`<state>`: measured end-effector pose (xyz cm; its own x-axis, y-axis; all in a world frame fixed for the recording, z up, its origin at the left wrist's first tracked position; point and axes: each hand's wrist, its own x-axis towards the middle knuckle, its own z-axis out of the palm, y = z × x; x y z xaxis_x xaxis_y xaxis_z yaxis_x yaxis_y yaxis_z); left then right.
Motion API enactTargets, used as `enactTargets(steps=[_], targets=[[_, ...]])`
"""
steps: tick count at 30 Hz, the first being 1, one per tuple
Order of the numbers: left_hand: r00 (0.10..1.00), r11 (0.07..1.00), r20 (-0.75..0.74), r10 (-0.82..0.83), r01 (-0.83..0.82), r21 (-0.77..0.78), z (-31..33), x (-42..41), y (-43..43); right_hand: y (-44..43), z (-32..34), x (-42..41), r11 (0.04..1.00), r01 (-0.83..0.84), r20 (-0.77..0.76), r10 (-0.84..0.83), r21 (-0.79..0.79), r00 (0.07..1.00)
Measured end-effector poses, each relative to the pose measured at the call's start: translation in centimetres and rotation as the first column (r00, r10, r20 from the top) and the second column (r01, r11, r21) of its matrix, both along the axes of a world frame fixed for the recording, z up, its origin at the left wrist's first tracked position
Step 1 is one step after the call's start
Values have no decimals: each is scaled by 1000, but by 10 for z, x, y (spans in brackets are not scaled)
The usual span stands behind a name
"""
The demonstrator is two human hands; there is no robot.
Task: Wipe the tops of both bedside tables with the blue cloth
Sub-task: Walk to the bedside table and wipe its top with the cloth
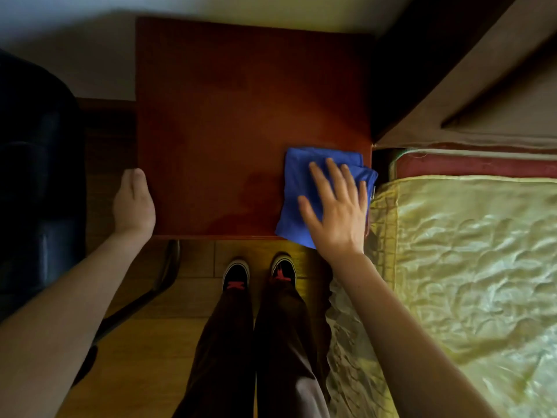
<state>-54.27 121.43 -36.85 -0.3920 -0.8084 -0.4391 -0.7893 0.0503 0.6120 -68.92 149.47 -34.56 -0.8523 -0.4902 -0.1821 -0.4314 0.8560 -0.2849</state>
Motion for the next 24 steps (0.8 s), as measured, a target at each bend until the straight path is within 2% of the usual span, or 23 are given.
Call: enactTargets(steps=[3,5,7,10,15,17,18,19,20,21,22,23,24], targets=[[999,1000,32,-7,8,-21,3,4,6,15,8,6,949,313,-24,-314,-21,949],[998,999,56,-15,17,-45,5,8,14,26,9,17,891,453,52,-454,41,889],[997,998,81,-10,16,-65,8,12,23,30,7,29,810,584,199,-583,62,788],[994,997,108,-15,24,-80,12,15,29,25,7,34,662,749,367,-702,22,610],[993,998,114,14,-8,-56,10,15,27,18,19,20,532,846,354,-799,38,486],[991,999,130,24,-19,-37,13,14,29,19,24,16,492,868,375,-819,69,435],[990,999,142,24,-21,-26,15,14,30,19,26,14,456,885,418,-825,93,381],[987,1000,156,25,-24,-12,19,14,31,19,29,13,391,915,507,-812,104,289],[985,1000,168,25,-26,1,24,14,33,18,33,11,283,953,640,-753,105,153],[984,999,176,25,-29,18,33,14,35,15,41,9,169,977,773,-634,130,7],[983,999,181,25,-31,34,42,14,36,12,50,8,89,983,873,-479,158,-97],[983,998,180,25,-35,48,52,15,37,9,61,7,44,985,925,-352,169,-143],[985,998,170,21,-32,59,65,15,39,6,75,5,43,986,947,-288,158,-139]])
